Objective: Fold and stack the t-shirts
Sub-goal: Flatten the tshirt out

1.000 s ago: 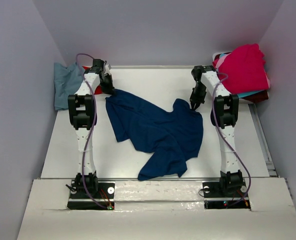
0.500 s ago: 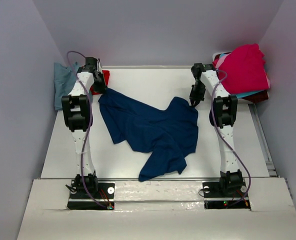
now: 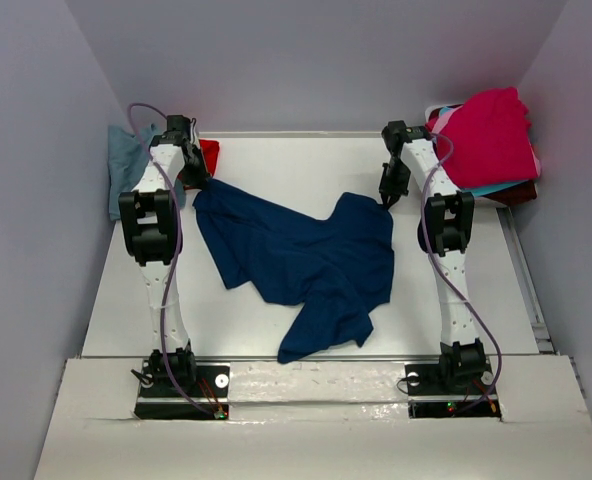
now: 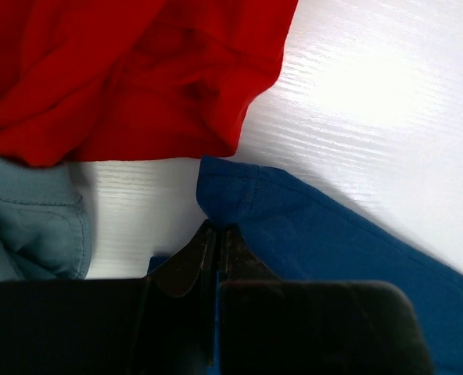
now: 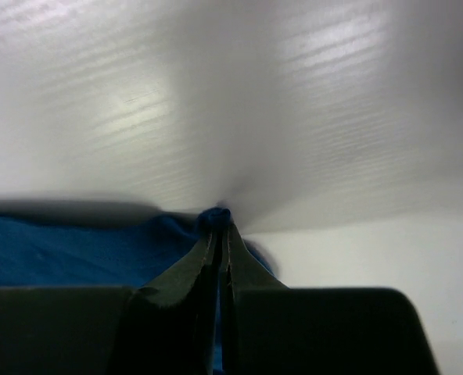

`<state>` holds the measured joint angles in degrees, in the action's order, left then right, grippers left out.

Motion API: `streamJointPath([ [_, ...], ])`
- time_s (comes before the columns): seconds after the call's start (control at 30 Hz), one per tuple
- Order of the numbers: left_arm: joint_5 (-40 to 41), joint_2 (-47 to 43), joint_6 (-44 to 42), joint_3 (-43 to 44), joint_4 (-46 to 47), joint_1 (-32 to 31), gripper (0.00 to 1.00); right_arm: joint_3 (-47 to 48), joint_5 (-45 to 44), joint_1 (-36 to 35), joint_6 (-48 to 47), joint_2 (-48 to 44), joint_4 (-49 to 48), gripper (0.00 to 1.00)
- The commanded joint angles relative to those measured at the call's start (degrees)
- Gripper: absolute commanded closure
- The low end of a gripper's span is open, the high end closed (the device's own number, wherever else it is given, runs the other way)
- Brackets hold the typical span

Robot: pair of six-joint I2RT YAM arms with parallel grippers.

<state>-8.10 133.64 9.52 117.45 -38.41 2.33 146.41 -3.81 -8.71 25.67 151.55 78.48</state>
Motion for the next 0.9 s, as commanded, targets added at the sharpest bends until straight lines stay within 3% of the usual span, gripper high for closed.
streamJointPath([
  [0.0,1.15,-5.24,0.15,0.59,1.06,-0.30,0.94,1.34,-3.57,0.54,-0.97,0.34,-9.21,0.93],
  [0.33,1.94,-3.83,-0.38,5.07,0.88,-3.82,0.94,1.87,-5.15,0.54,-1.41,-2.65,-12.11,0.93],
  [0.47,4.40,-4.88,-0.91,5.33,2.02,-5.40,0.94,-2.43,-5.76,0.54,-1.24,-7.39,-17.30,0.93],
  [0.87,10.54,-8.57,-1.26,6.39,6.59,-6.54,0.94,-1.47,-11.21,0.54,-1.94,-14.87,-21.78,0.93],
])
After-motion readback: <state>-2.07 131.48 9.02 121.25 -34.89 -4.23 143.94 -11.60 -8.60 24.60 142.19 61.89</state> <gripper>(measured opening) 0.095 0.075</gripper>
